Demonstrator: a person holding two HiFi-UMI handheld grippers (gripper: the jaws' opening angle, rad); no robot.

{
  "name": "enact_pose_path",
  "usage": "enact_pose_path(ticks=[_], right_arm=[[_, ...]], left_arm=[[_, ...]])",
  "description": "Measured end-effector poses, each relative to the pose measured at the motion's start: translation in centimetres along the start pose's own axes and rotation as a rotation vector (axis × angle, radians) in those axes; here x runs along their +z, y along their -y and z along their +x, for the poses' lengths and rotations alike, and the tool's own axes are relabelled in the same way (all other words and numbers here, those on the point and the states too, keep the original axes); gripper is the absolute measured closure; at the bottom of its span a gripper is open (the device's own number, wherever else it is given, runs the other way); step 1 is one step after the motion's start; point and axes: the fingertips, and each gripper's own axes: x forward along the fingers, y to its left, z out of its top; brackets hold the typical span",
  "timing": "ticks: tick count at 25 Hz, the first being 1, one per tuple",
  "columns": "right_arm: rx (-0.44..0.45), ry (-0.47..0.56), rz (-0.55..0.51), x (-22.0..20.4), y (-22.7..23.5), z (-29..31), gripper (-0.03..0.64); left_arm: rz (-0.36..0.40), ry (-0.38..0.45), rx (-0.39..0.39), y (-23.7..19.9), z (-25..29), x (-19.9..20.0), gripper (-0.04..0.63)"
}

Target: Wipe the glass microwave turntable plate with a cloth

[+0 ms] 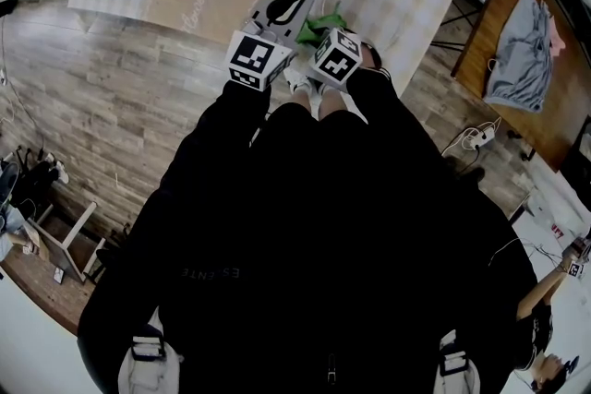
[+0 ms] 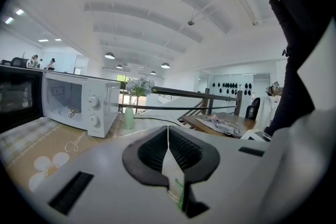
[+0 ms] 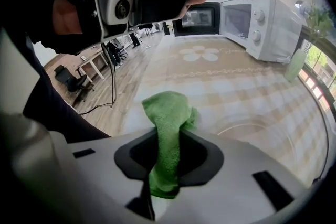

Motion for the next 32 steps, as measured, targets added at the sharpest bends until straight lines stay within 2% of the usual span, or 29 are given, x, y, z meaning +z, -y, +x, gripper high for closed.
enact_pose_path(ticks=[9, 17, 23, 32], right_arm=[[-0.128, 0.051, 0.046, 0.5, 6.9, -4.8, 0.520], [-0.224, 0.042, 0.052, 0.2, 13.5, -7.8, 0.518], [-0.257, 0.011, 0.095, -1.2, 17.8, -8.2, 0.517], [-0.314, -0.035, 0.086, -2.6, 22.4, -7.1, 0.515]], left_arm=[[0.024, 0.017, -0.018, 0.2, 2.0, 1.7, 0.574], [0.038, 0.022, -0.037, 0.2, 4.4, 2.6, 0.574], [0.037, 0.008, -0.048, 0.0, 6.0, 2.3, 0.574], [0.021, -0.010, -0.039, -0.8, 8.0, 1.4, 0.574]])
